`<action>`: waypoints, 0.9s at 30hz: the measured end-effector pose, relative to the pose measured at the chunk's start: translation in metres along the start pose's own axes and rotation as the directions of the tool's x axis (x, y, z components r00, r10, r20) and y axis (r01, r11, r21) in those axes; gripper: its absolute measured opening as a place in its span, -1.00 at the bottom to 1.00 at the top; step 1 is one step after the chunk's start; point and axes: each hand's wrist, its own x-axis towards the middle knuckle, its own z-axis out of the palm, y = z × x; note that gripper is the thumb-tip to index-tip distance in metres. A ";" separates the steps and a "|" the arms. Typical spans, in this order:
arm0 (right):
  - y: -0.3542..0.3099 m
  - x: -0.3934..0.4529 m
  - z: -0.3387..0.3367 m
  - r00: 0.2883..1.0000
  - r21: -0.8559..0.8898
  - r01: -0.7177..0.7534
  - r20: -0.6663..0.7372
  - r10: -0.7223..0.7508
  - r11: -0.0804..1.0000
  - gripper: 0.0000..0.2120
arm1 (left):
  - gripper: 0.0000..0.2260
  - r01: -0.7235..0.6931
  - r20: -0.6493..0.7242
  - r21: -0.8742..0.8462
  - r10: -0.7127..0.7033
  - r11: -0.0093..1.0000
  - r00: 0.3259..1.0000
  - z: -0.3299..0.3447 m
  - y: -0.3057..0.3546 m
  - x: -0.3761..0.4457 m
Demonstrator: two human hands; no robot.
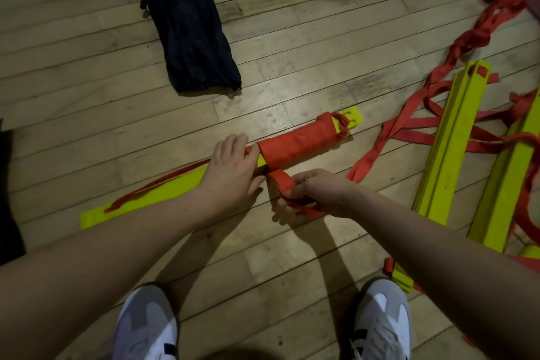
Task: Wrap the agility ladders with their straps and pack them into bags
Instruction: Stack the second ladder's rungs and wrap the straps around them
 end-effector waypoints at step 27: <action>0.006 0.005 0.002 0.964 -0.041 0.123 -0.232 -0.129 0.992 -0.95 | -0.28 -0.021 0.158 0.112 0.003 0.993 0.987 -0.004 0.014 0.010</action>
